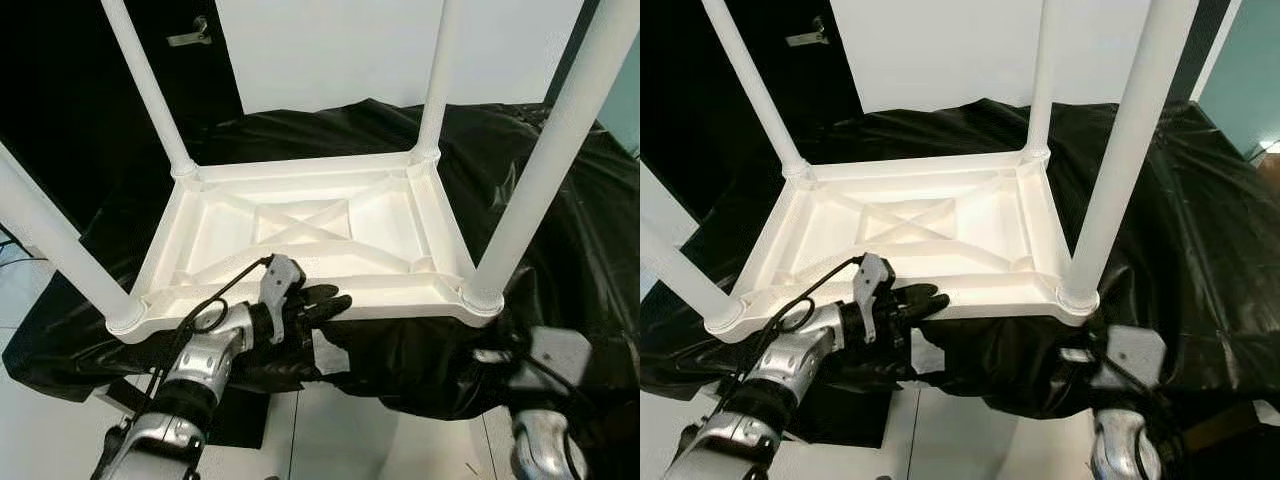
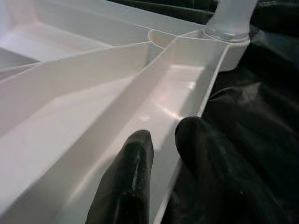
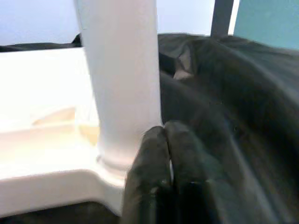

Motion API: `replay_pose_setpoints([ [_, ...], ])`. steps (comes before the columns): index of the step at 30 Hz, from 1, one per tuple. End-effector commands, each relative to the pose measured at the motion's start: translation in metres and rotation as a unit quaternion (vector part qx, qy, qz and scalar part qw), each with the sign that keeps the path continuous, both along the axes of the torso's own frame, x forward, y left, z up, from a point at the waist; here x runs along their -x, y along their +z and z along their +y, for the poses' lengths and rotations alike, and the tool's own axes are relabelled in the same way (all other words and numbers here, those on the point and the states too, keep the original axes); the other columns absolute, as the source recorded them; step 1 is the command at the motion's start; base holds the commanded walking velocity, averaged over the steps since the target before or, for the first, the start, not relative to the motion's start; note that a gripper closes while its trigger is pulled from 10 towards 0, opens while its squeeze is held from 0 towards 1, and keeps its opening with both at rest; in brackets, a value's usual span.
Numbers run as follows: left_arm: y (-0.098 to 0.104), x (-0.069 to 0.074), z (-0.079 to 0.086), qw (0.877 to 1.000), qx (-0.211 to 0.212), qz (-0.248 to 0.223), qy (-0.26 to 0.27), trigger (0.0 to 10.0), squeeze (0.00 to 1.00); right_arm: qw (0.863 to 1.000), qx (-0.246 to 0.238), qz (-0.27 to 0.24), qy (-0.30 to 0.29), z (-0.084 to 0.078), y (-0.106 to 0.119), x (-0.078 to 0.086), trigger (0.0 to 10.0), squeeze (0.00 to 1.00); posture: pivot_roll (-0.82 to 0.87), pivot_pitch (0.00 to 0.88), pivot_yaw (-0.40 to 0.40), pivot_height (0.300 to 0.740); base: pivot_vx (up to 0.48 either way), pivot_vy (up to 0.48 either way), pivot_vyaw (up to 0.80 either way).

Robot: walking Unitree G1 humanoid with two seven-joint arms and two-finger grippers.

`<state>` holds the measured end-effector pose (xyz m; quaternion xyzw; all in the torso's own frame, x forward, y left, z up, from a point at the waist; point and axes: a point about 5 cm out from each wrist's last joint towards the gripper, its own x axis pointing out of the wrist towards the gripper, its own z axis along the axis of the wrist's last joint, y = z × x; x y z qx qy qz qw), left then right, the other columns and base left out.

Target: Building children table

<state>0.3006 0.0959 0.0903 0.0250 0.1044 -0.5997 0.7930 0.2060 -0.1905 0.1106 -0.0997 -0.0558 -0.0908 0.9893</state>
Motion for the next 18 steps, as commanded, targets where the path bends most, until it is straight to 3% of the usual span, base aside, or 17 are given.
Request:
replay_pose_setpoints([
  [1,-0.028,0.018,-0.003,0.996,-0.038,0.068,-0.049,10.0,0.0,1.0,-0.007,0.011,0.017,0.005,-0.004,-0.002,0.0,0.0,-0.17,0.0,0.063,0.74,0.0,0.0,0.0],
  [2,-0.028,0.018,-0.003,0.996,-0.038,0.068,-0.049,10.0,0.0,1.0,-0.007,0.011,0.017,0.005,-0.004,-0.002,0.0,0.0,-0.17,0.0,0.063,0.74,0.0,0.0,0.0],
  [9,-0.026,0.023,-0.028,0.992,-0.018,0.097,-0.083,10.0,0.0,0.999,0.015,0.02,0.043,-0.011,0.003,-0.044,1.4,0.0,-0.14,0.0,0.064,0.74,0.0,0.0,0.0],
  [13,-0.022,0.023,-0.043,0.991,-0.005,0.096,-0.093,10.0,0.0,0.999,0.02,0.028,0.022,-0.024,0.003,-0.059,1.3,0.0,-0.13,0.0,0.064,0.74,0.0,0.0,0.0],
  [18,-0.019,0.023,-0.055,0.992,0.009,0.074,-0.101,10.0,0.0,0.999,0.022,0.017,0.021,-0.024,0.011,-0.071,1.3,0.0,-0.13,0.0,0.066,0.74,0.0,0.0,0.0],
])
